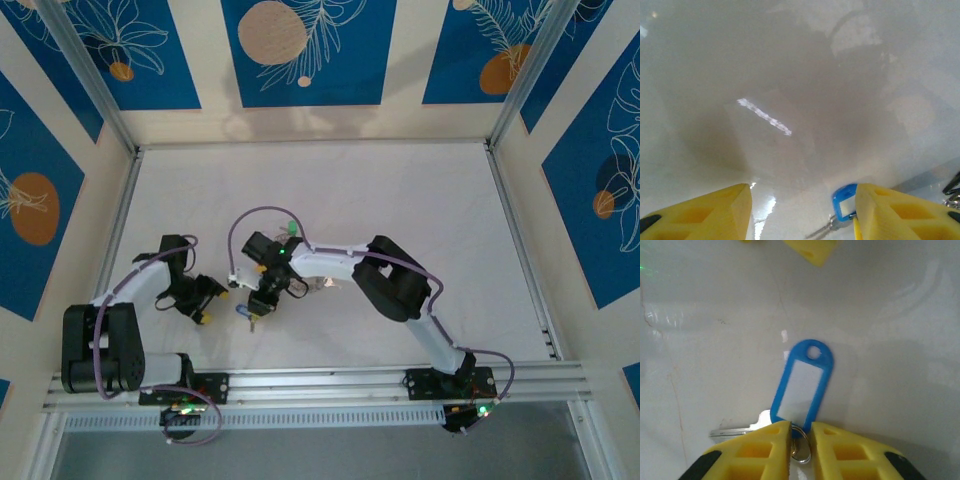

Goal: Put the keys on the keyring

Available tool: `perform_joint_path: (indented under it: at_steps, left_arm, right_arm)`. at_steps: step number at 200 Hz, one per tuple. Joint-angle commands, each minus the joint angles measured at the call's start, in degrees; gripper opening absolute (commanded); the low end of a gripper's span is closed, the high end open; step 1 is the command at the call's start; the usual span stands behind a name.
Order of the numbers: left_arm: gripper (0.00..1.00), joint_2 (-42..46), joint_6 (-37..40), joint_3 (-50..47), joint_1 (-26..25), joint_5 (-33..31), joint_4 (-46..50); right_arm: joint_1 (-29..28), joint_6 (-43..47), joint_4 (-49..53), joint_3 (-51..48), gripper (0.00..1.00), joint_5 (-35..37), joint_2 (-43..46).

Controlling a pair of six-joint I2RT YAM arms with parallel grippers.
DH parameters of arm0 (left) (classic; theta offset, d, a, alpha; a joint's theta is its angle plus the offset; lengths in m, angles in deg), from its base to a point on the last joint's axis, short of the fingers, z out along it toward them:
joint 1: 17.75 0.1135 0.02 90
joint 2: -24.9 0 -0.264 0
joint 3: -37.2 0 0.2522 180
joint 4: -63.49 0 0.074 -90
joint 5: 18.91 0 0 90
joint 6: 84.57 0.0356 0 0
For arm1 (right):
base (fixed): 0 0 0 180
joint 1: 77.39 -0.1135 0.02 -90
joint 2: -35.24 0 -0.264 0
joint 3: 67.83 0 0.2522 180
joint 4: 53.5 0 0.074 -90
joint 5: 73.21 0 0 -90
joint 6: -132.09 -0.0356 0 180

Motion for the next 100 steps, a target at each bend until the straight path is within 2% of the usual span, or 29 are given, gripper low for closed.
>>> perform_joint_path:
  at_steps: [1, 21, 74, 100]
  left_arm:
    - [0.56, -0.7, 0.0, 0.9, 0.6, 1.4, 0.9]
    - [0.56, -1.5, 1.7, 2.4, 0.6, 1.6, 1.9]
    - [0.56, -2.2, 5.4, 5.3, 0.4, 3.8, 1.1]
    - [0.55, -1.9, 9.0, 8.5, -3.3, 3.4, 0.8]
  right_arm:
    - [-1.5, 1.7, 0.2, -3.8, 0.15, 0.3, 0.6]
    - [-1.0, 1.1, -4.9, -8.1, 0.09, -2.8, 3.7]
    - [1.6, -2.8, -14.5, -16.9, 0.00, -5.0, 11.0]
    - [3.4, -6.2, -21.8, -23.0, 0.00, -4.8, 15.5]
